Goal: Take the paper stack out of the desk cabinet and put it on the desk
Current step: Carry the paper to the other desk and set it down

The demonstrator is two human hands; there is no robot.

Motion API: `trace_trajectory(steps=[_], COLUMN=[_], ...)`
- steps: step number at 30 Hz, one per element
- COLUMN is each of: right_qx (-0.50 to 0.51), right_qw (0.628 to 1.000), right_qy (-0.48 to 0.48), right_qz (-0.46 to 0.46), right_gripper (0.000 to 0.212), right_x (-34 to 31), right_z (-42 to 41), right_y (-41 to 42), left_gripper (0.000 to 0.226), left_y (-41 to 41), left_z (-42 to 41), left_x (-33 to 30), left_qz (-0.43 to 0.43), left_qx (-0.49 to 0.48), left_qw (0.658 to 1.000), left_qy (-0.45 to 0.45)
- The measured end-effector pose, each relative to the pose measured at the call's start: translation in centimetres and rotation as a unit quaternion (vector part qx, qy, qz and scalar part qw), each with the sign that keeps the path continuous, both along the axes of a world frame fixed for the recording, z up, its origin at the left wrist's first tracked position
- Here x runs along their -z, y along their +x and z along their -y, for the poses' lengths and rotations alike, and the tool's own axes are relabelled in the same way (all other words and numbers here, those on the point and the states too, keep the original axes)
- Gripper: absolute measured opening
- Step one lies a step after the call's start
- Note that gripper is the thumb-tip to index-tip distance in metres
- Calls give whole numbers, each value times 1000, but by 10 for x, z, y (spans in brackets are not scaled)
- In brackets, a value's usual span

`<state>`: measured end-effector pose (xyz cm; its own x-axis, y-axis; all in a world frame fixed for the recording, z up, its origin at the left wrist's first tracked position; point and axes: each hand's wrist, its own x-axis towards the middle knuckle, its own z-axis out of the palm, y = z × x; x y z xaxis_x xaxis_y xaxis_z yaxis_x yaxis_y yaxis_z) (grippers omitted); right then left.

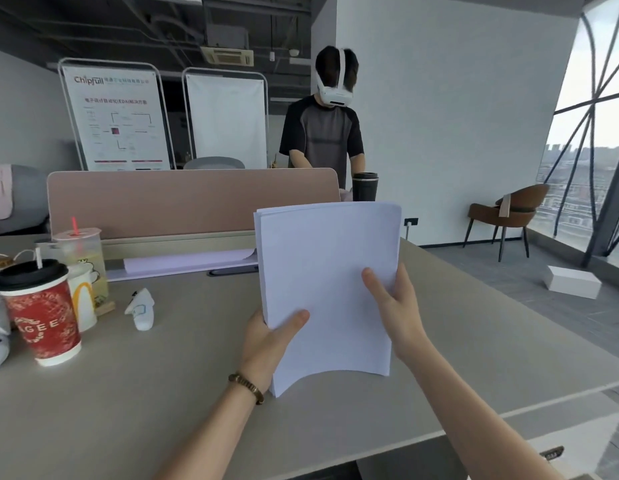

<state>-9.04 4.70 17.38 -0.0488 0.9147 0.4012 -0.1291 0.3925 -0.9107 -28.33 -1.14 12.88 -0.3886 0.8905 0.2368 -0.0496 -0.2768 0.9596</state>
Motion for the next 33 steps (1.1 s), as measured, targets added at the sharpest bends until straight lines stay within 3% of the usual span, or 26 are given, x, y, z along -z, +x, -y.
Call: trace_trajectory(steps=[3, 8, 15, 21, 33], right_qx=[38, 29, -21, -8, 65], right_qw=[999, 999, 997, 996, 985], right_qy=[1, 21, -62, -77, -119], right_qz=[4, 14, 47, 54, 103], right_gripper=[14, 16, 19, 8, 30], right_x=[3, 4, 72, 78, 71], right_z=[-4, -6, -2, -10, -50], right_y=[-4, 1, 7, 7, 74], left_gripper=[19, 15, 12, 11, 10], left_y=[1, -1, 2, 0, 64], left_z=[-5, -8, -1, -5, -53], left_x=[0, -2, 24, 20, 6], left_qz=[6, 13, -13, -55, -112], left_qx=[-25, -16, 5, -17, -4], left_qw=[1000, 1000, 998, 995, 987], left_qy=[4, 2, -67, -75, -112])
